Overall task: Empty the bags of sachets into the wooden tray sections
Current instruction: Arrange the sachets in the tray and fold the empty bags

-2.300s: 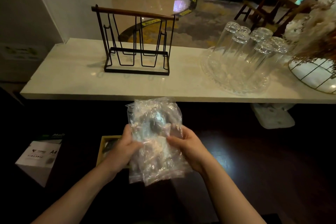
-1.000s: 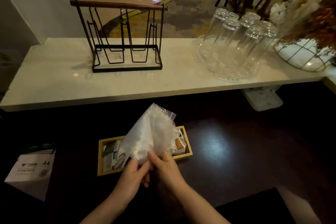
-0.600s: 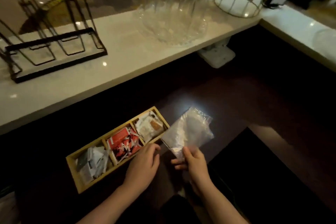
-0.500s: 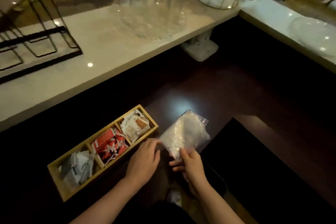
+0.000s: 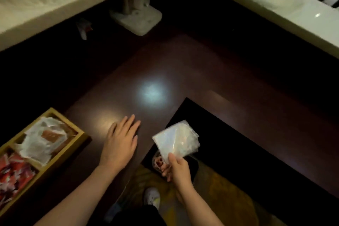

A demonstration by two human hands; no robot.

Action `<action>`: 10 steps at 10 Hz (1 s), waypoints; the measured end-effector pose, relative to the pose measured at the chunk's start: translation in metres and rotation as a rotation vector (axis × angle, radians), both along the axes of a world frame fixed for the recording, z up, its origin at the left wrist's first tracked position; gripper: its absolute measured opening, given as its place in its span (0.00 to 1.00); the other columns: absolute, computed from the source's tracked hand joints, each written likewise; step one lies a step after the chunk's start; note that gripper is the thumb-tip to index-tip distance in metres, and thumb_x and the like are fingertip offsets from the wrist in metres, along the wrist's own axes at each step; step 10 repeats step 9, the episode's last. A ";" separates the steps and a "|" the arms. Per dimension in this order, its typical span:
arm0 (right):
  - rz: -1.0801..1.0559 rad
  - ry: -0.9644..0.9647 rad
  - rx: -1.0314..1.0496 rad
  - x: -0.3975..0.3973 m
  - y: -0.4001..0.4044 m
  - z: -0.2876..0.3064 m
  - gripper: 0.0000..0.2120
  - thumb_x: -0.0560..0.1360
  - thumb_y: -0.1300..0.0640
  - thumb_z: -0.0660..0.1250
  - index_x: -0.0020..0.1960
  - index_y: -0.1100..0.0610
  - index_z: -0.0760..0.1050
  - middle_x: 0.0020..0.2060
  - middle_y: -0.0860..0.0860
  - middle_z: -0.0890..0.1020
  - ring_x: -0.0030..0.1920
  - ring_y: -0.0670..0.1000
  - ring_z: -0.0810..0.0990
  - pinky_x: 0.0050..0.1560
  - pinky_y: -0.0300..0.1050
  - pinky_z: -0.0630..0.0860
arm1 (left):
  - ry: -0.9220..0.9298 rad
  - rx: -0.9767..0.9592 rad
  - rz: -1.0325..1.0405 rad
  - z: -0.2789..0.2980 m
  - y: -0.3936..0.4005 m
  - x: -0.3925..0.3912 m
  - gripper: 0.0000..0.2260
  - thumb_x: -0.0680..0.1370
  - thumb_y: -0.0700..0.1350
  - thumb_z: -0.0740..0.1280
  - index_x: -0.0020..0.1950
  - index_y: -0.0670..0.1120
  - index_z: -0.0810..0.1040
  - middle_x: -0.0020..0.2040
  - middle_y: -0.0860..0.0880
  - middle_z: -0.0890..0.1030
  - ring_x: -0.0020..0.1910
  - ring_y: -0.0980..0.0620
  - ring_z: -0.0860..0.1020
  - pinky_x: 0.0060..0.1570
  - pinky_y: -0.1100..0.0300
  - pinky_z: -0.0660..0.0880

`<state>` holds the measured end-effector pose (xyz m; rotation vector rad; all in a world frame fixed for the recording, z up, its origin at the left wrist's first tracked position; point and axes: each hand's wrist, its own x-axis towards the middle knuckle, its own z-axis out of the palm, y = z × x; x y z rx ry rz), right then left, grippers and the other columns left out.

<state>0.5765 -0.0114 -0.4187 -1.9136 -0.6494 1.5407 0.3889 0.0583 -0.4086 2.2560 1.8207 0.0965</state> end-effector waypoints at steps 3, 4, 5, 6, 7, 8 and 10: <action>-0.213 0.122 -0.380 0.043 -0.026 -0.156 0.15 0.80 0.54 0.58 0.45 0.65 0.75 0.29 0.54 0.79 0.23 0.47 0.74 0.20 0.38 0.64 | 0.064 0.018 0.010 -0.012 0.001 0.008 0.21 0.77 0.48 0.55 0.70 0.48 0.68 0.71 0.46 0.69 0.71 0.46 0.64 0.70 0.49 0.58; -0.278 0.179 -0.451 0.045 -0.019 -0.192 0.14 0.81 0.56 0.56 0.44 0.63 0.74 0.30 0.54 0.77 0.23 0.48 0.73 0.20 0.36 0.63 | 0.042 0.037 0.024 -0.016 0.001 0.009 0.21 0.77 0.48 0.56 0.70 0.48 0.68 0.71 0.46 0.69 0.71 0.45 0.64 0.70 0.47 0.58; -0.352 0.227 -0.480 0.047 -0.010 -0.221 0.13 0.81 0.57 0.55 0.43 0.62 0.73 0.31 0.55 0.75 0.20 0.48 0.74 0.17 0.35 0.65 | 0.027 0.055 0.032 -0.019 0.000 0.010 0.21 0.77 0.48 0.55 0.70 0.48 0.68 0.72 0.45 0.68 0.71 0.45 0.65 0.71 0.45 0.58; -0.392 0.277 -0.488 0.051 -0.008 -0.244 0.14 0.81 0.56 0.55 0.42 0.61 0.73 0.29 0.55 0.74 0.17 0.46 0.74 0.16 0.33 0.65 | 0.013 0.053 0.045 -0.021 0.000 0.010 0.21 0.77 0.48 0.55 0.71 0.48 0.67 0.72 0.46 0.67 0.72 0.45 0.64 0.71 0.45 0.58; -0.383 0.273 -0.494 0.059 -0.013 -0.260 0.18 0.81 0.51 0.56 0.39 0.61 0.74 0.24 0.53 0.76 0.17 0.46 0.73 0.16 0.33 0.64 | 0.001 0.057 0.049 -0.022 0.000 0.011 0.21 0.77 0.48 0.55 0.71 0.48 0.67 0.73 0.47 0.67 0.72 0.45 0.63 0.71 0.45 0.57; -0.356 0.193 -0.489 0.070 -0.024 -0.275 0.24 0.77 0.43 0.62 0.43 0.65 0.78 0.28 0.54 0.78 0.22 0.49 0.75 0.20 0.37 0.66 | -0.011 0.069 0.047 -0.021 0.000 0.011 0.21 0.77 0.48 0.55 0.71 0.48 0.67 0.73 0.47 0.67 0.73 0.46 0.63 0.71 0.46 0.57; -0.293 0.097 -0.461 0.084 -0.022 -0.258 0.21 0.77 0.46 0.64 0.50 0.65 0.79 0.31 0.54 0.80 0.23 0.48 0.74 0.23 0.38 0.65 | 0.000 0.078 0.045 -0.016 0.000 0.012 0.21 0.77 0.48 0.55 0.71 0.48 0.66 0.73 0.46 0.67 0.72 0.46 0.63 0.71 0.46 0.57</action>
